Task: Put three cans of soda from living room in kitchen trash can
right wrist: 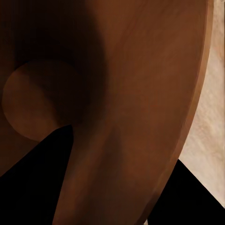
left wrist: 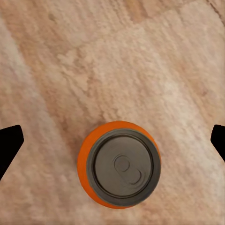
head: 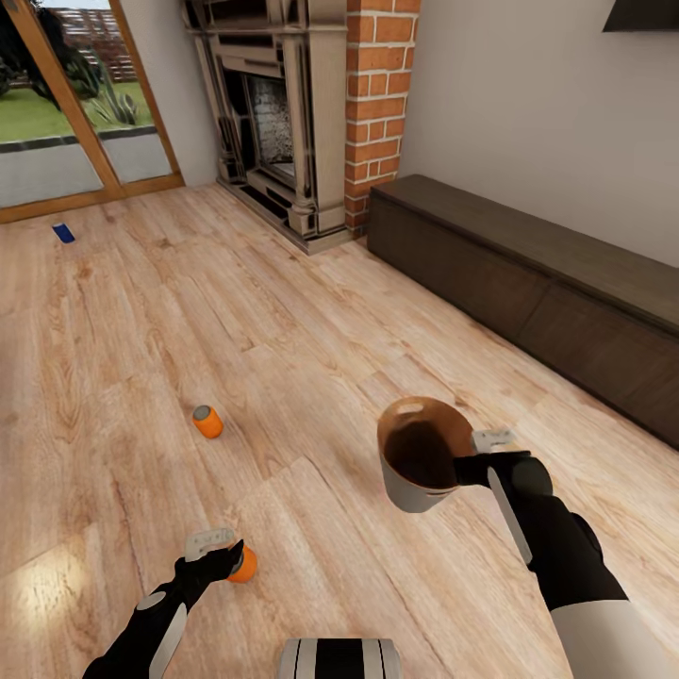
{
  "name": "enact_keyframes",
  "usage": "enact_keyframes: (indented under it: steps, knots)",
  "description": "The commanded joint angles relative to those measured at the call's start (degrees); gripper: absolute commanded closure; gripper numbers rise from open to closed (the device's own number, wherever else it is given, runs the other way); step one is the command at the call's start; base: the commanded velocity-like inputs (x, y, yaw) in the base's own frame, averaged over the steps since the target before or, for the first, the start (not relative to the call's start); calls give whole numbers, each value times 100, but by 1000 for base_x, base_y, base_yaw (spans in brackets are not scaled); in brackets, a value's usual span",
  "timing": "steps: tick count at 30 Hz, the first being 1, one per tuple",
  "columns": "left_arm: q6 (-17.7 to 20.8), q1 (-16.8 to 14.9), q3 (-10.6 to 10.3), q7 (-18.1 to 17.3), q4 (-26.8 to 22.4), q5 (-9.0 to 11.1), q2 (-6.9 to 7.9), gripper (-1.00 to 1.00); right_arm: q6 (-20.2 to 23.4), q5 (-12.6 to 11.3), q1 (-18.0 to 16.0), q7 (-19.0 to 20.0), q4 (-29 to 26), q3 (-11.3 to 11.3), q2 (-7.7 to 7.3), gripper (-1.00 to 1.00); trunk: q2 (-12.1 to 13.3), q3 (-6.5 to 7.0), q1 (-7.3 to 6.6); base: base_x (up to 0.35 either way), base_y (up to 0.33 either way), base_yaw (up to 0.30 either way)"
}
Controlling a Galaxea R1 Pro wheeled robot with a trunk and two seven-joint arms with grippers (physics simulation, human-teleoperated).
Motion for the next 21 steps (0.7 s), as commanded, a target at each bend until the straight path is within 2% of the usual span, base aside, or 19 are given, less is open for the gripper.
enact_keyframes:
  steps: [1, 9, 21]
  knots:
    - [0, 0, 0, 1, 0, 0, 0, -100, -1, -29, -6, 12, -65, 3, -7, 100, 0, 0, 0, 0, 0, 0]
    - [0, 0, 0, 2, 0, 0, 0, -100, 0, -24, -15, 12, -413, 8, -18, 100, 0, 0, 0, 0, 0, 0]
    - [0, 0, -8, 0, 0, 0, 0, -100, 2, -24, -23, 12, -467, 8, -19, 100, 0, -76, 0, 0, 0, 0]
